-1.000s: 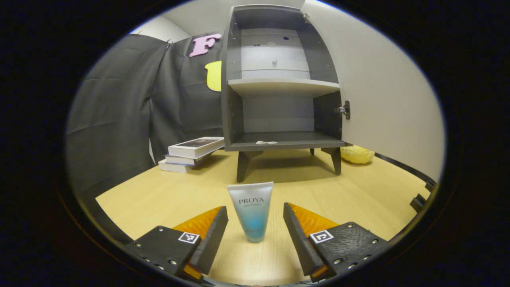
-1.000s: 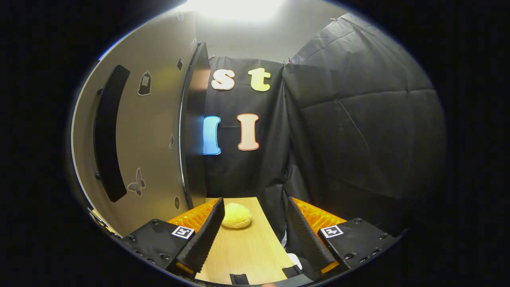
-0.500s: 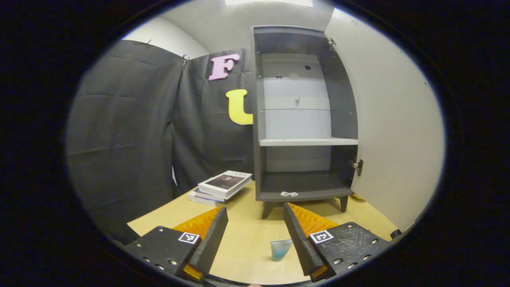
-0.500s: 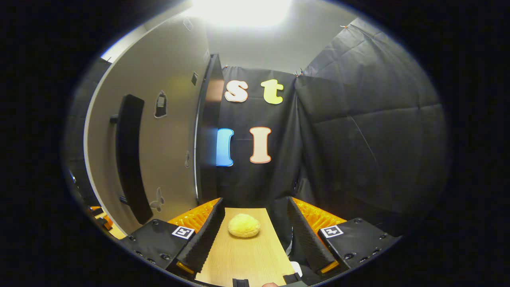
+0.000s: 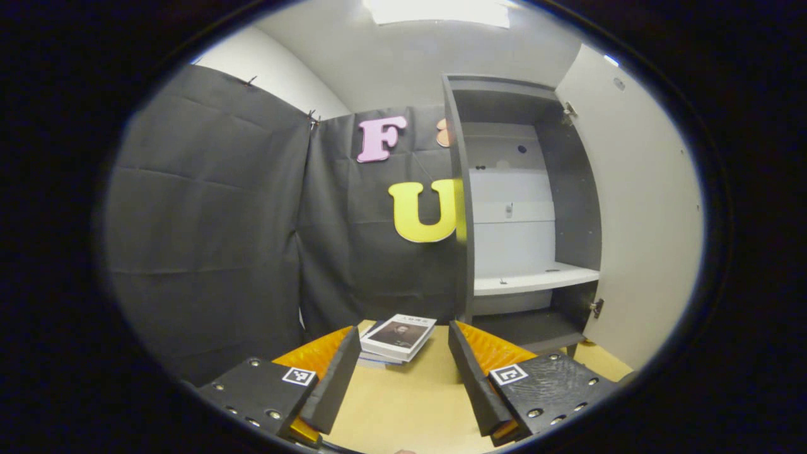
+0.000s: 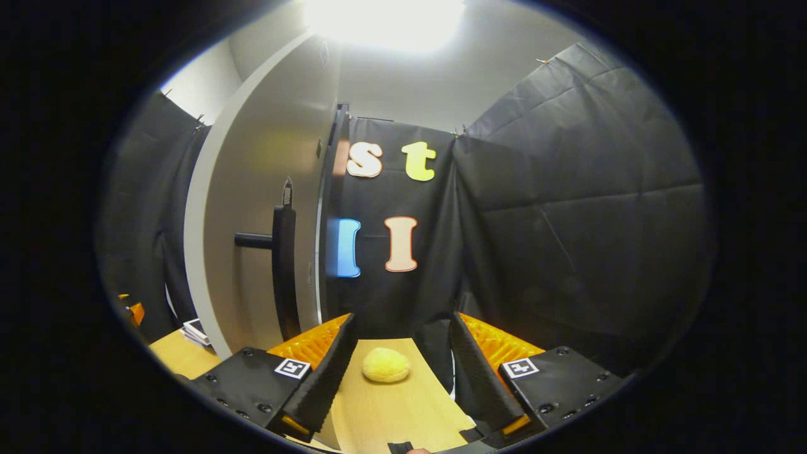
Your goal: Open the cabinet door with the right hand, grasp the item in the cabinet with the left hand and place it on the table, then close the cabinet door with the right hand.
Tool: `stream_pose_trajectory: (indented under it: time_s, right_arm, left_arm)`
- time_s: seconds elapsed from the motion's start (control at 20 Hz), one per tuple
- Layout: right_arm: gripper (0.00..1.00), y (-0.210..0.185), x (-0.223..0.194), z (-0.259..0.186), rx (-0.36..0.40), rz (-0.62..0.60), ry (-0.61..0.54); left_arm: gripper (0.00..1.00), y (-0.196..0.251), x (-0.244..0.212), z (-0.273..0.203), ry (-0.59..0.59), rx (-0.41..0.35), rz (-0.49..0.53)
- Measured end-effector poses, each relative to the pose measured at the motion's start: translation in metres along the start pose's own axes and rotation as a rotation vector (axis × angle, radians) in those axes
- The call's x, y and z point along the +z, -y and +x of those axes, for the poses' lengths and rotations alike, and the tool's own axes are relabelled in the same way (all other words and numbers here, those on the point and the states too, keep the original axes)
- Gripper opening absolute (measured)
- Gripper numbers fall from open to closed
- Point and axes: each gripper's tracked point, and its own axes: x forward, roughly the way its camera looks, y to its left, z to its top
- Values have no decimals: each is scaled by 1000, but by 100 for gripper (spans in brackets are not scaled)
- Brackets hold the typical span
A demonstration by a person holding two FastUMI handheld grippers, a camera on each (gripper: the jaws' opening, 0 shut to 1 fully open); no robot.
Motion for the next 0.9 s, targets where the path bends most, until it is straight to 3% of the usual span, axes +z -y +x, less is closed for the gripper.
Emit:
stream_pose_trajectory:
  time_s: [0.05, 0.1, 0.2, 0.3, 0.4, 0.9]
  right_arm:
    - [92, -1, 1, -5, -22, 12, -1]
    - [98, -3, 1, -9, -42, 8, 1]
    - [91, -7, 4, -12, -85, -19, 6]
    - [95, -16, 5, -16, -106, -21, 7]
    - [92, -27, 4, -22, -107, -5, 10]
    - [95, -88, 7, -40, -90, -3, 26]
  left_arm:
    - [84, -9, -2, 2, -2, -4, 10]
    - [84, -18, -6, 4, -7, -5, 12]
    - [84, -28, -14, 10, -18, -14, -8]
    - [84, -36, -17, 14, -27, -28, -30]
    - [84, -42, -18, 18, -23, -47, -26]
    - [84, -74, -24, 26, -17, -95, -13]
